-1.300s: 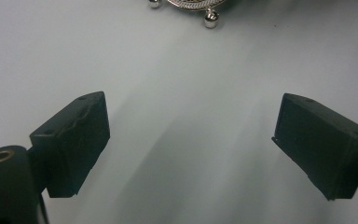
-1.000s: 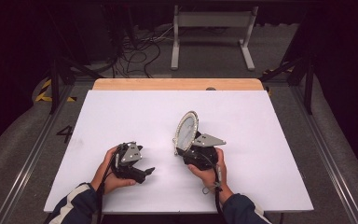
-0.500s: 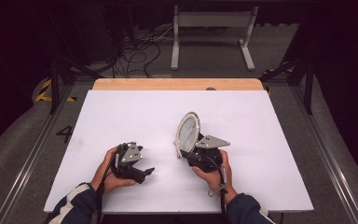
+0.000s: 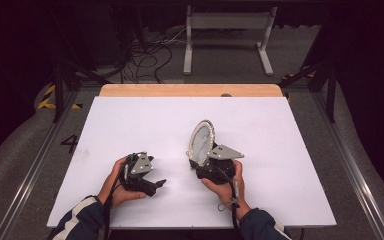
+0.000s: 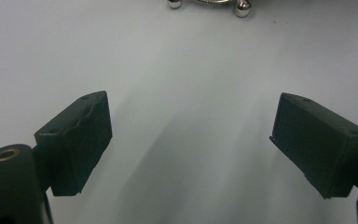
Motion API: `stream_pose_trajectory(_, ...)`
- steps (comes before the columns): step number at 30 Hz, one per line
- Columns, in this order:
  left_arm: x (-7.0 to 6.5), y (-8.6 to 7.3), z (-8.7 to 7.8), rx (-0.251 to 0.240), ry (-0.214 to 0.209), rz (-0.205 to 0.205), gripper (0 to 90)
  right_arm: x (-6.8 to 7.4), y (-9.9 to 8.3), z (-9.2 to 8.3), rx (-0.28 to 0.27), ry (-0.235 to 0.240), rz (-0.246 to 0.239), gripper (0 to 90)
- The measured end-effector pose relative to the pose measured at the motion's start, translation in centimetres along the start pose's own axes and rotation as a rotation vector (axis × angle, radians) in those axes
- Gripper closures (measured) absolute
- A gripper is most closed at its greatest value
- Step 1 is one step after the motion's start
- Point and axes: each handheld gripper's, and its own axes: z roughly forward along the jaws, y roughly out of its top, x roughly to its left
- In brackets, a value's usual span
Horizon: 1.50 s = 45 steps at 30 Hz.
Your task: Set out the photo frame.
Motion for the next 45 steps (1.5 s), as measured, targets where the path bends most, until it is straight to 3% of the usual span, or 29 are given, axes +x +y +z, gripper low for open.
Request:
stream_pose_trajectory(3,-0.1,0.0,0.1,0.004,-0.005,0.010,12.8,0.1,-0.1,0.4,0.001,-0.007,0.012,47.5)
stream_pose_trajectory(10,-0.2,0.1,0.2,0.007,-0.011,0.015,13.3,-0.5,-0.2,0.2,-0.003,-0.007,0.037,61.5)
stream_pose_trajectory(18,-0.2,0.1,0.1,0.005,-0.010,0.016,13.2,-1.4,-0.2,-0.1,0.013,0.064,0.055,64.0)
stream_pose_trajectory(23,-0.1,0.1,0.1,-0.002,-0.019,0.018,13.2,-1.6,-0.2,-0.4,0.029,0.085,0.045,64.8)
stream_pose_trajectory(29,-0.1,0.2,0.0,-0.013,-0.028,0.009,13.1,-1.7,-0.3,-1.0,0.052,0.086,0.007,65.9)
stream_pose_trajectory(39,0.1,0.8,0.6,-0.026,-0.032,-0.001,12.8,-1.7,-0.2,-1.6,0.052,0.075,-0.018,66.7)
stream_pose_trajectory(42,0.5,1.5,1.1,-0.042,-0.025,-0.021,13.9,-1.7,-0.1,-1.9,0.036,0.064,-0.019,64.7)
stream_pose_trajectory(45,1.0,2.3,1.7,-0.056,-0.053,-0.055,15.3,-1.7,0.1,-2.4,0.014,0.056,-0.017,63.6)
